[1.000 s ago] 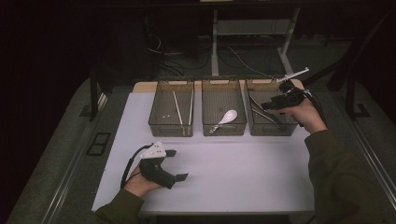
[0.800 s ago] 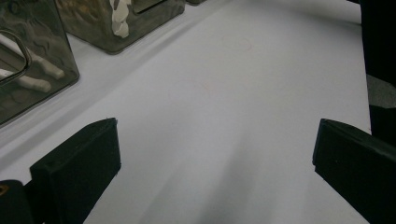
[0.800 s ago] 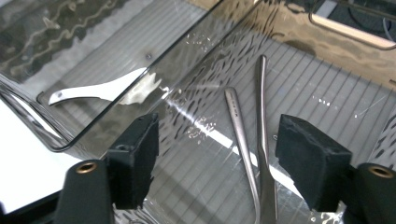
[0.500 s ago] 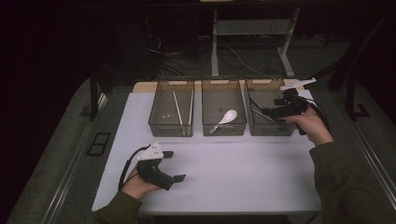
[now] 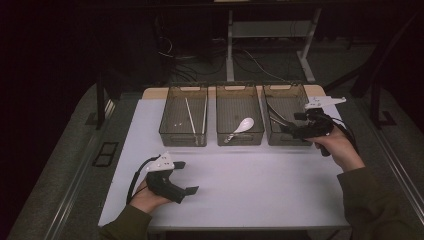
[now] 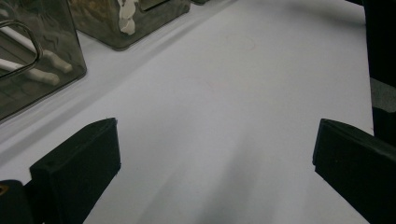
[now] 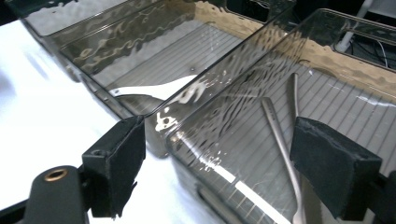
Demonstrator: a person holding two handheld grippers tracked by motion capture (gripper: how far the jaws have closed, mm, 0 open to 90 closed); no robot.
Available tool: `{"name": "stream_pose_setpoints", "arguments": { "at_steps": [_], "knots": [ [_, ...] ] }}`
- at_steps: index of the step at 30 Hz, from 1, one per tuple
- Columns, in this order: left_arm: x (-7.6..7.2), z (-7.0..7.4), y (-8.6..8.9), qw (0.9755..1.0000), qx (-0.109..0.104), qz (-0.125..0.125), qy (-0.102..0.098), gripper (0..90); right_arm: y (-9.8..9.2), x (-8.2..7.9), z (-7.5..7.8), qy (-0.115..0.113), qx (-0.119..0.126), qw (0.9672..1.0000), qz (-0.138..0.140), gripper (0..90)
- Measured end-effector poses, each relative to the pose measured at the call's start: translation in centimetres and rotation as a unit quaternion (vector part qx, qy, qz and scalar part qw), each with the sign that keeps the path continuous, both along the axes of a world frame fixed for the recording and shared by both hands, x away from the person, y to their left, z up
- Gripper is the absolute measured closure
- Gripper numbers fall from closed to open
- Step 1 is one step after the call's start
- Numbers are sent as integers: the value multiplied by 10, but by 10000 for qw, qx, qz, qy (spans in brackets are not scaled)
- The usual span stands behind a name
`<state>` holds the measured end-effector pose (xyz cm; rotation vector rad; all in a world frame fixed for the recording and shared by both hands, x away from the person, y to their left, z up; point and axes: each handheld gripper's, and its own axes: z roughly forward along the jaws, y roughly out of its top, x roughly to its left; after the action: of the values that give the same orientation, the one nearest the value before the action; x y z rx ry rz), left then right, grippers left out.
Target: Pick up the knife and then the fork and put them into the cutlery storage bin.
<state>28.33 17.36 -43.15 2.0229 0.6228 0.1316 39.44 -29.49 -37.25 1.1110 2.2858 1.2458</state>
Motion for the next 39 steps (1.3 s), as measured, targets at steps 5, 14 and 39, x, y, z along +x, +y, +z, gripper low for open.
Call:
{"name": "stream_pose_setpoints", "arguments": {
  "at_steps": [5, 14, 39],
  "knots": [
    [1, 0, 0, 10000, 24, -12, -7, 0, 1, -16, -4, -167, 78, 9998, 105, 180],
    [0, 0, 0, 10000, -6, 2, -16, 0, 5, -41, -12, -293, 155, 9992, 235, 180],
    [-1, 2, 0, 10000, 2, -18, -59, 0, 5, -102, -45, -290, 419, 9977, 457, 171]
  ]
}}
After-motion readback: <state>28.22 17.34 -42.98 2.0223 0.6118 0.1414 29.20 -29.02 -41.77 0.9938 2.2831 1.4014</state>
